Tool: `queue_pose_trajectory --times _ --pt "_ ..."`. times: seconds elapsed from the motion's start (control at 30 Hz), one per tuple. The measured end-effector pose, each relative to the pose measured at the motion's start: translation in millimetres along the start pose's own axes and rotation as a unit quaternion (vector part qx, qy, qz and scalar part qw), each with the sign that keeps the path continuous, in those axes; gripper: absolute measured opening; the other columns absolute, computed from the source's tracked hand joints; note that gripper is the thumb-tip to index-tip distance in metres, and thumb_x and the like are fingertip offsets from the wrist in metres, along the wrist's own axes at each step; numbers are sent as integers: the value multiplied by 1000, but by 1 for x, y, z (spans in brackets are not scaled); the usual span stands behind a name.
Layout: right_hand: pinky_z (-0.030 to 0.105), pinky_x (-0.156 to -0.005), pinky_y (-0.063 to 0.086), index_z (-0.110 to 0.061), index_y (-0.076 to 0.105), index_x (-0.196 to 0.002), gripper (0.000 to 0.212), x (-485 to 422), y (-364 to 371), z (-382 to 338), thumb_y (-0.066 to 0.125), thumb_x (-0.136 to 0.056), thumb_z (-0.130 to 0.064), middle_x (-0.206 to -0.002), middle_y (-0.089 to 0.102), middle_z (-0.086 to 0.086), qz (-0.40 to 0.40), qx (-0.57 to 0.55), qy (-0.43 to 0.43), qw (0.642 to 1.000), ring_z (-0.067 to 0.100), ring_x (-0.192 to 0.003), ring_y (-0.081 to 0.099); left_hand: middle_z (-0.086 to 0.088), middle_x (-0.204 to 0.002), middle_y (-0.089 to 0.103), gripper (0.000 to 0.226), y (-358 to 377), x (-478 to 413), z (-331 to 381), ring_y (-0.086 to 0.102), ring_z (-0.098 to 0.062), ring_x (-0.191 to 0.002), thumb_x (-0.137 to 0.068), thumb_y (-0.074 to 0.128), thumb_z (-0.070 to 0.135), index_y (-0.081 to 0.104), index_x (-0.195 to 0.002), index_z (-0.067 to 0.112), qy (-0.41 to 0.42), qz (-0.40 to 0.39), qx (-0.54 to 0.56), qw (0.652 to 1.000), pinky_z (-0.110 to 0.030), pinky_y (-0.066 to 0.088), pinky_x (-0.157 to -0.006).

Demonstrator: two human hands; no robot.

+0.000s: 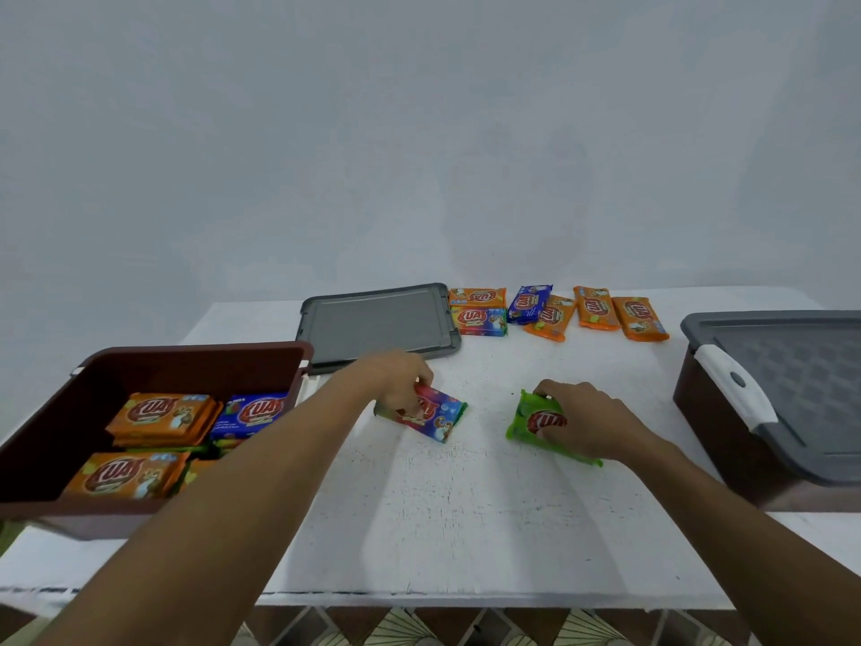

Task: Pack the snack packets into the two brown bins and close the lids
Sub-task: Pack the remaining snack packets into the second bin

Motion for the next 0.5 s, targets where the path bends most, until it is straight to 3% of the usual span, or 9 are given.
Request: queue_pose_trajectory --times 0.2,0.33,0.43,0.5 --pt "26 -76 57 -22 38 -142 58 -8 -20 -35 58 -91 -43 -129 55 5 0 -28 30 999 15 -94 59 0 -117 61 35 -30 46 -21 60 -17 -101 -93 61 28 55 -127 19 75 53 164 982 -32 51 -86" --pt "27 -78 47 -20 37 -145 61 -6 -44 -96 52 -92 -48 -134 52 9 40 -28 0 999 20 -106 54 7 -93 67 19 -50 94 -55 64 -12 -81 -85 70 31 63 -101 25 84 118 233 962 -26 49 -70" --pt "28 -79 44 -23 38 -142 68 0 -54 -157 59 -86 -55 -133 52 7 77 -82 -37 993 21 -106 54 12 -96 68 48 -57 135 -97 67 -8 -82 -64 83 48 62 -106 35 72 144 284 945 -25 55 -74" --pt "29 -78 46 -25 37 -137 84 1 -53 -202 71 -71 -64 -125 53 1 86 -105 -65 989 17 -100 54 12 -104 66 69 -53 161 -131 67 -7 -87 -57 88 44 57 -118 35 68 123 295 945 -22 55 -76"
Point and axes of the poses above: each hand's wrist, its own x-axis away from the middle knuckle, its own y-axis out of the palm, z = x × y, the point moved 2 cm from there along -x, towards the middle knuckle
